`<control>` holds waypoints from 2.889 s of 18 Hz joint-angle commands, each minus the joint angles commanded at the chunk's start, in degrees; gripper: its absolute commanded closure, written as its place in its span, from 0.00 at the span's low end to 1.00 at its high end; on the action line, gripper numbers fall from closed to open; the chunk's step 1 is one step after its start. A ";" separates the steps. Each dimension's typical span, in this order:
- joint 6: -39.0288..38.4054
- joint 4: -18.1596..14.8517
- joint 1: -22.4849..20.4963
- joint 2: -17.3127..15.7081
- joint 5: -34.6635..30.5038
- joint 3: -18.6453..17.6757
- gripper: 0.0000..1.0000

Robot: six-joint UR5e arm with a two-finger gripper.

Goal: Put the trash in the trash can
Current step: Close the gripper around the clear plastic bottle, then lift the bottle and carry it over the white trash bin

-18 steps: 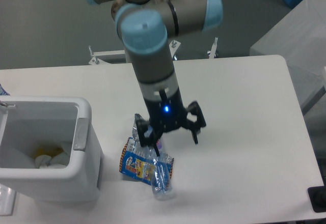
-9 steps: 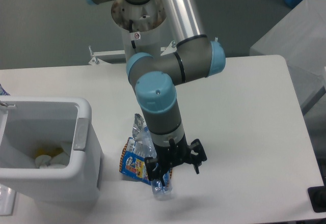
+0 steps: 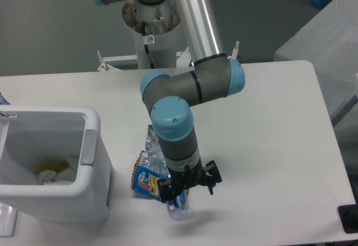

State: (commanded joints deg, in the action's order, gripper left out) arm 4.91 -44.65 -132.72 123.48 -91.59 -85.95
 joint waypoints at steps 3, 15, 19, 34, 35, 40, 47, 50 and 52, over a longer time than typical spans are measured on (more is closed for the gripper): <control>2.02 -0.18 0.70 0.79 0.71 -0.97 0.00; 7.13 0.35 1.23 4.04 0.88 -1.94 0.01; 7.13 0.53 1.41 4.66 0.80 -2.11 0.01; 6.78 0.53 1.50 4.93 0.44 -1.85 0.34; 6.87 0.53 1.50 4.75 0.44 -1.67 0.37; 7.22 0.44 1.32 4.31 0.62 -1.58 0.42; 8.71 0.44 0.62 2.29 0.97 -0.97 0.45; 8.89 0.53 -1.40 0.89 1.67 0.52 0.45; 8.80 0.62 -1.58 -0.16 3.25 2.10 0.44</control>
State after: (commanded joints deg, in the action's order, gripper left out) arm 13.71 -44.03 -134.30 123.32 -88.34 -83.86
